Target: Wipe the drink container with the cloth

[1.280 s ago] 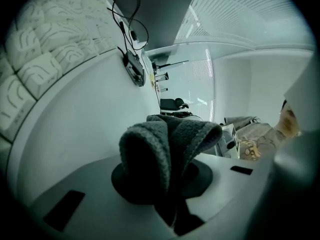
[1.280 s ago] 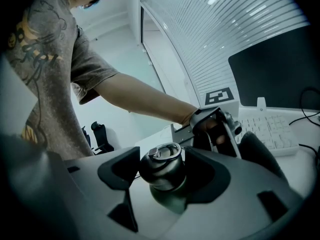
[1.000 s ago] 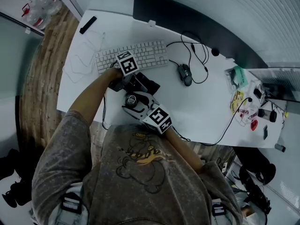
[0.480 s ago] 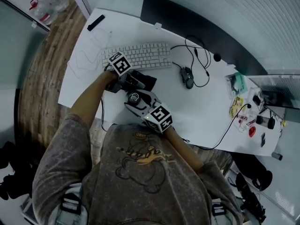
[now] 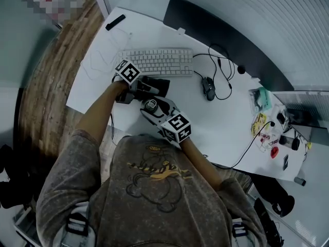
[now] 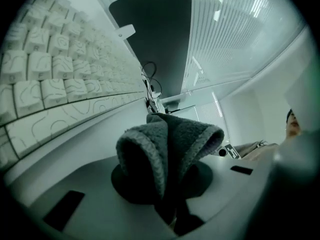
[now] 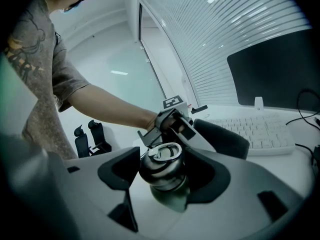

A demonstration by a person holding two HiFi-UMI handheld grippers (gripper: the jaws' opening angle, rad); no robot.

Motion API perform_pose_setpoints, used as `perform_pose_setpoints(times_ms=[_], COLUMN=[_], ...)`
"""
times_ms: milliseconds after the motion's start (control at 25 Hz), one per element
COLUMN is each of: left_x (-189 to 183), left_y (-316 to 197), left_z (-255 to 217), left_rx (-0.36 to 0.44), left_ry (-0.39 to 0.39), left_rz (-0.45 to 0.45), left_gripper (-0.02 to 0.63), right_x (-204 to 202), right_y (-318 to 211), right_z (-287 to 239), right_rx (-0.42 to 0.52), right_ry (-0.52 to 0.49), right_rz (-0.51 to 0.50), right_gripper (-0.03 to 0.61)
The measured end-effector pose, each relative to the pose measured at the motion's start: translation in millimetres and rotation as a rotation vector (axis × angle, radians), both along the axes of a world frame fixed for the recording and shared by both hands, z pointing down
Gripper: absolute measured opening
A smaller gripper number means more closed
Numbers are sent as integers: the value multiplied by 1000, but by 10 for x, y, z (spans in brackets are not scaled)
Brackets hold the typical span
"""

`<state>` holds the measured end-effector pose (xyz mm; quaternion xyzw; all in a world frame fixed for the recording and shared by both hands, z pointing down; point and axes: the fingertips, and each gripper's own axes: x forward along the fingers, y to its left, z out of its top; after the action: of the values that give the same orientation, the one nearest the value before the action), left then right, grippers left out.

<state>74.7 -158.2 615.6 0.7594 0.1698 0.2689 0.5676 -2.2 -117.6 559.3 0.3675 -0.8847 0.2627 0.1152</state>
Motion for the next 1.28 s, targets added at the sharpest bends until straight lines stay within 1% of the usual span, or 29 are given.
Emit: perform_pose_setpoints(times_ms=[240,440,640,920,1080,1280], left_x=[-124,-206,-318,-436,-520,-633], left_y=[-78,-120,-149,-169,-175,-162], left_z=[-8,-35,-34,-79,-107,-146], left_rx=[14,45,32,56,58,49], left_ry=[12,25,25,38,52,69], left_rz=[-159,-268,-378,-510,-585,-700], left_gripper=[74,74,74,74,74,74], right_x=[-2,28,29,38,34,34], right_y=[10,4,2,-7,-13,-13], right_z=[5,26,49,47,50,43], right_rx=[-3,2,6,8,4,-2], right_ry=[7,11,12,8,11,17], right_rz=[2,15,18,20,16,15], right_gripper=[282,282,282,282,282,282])
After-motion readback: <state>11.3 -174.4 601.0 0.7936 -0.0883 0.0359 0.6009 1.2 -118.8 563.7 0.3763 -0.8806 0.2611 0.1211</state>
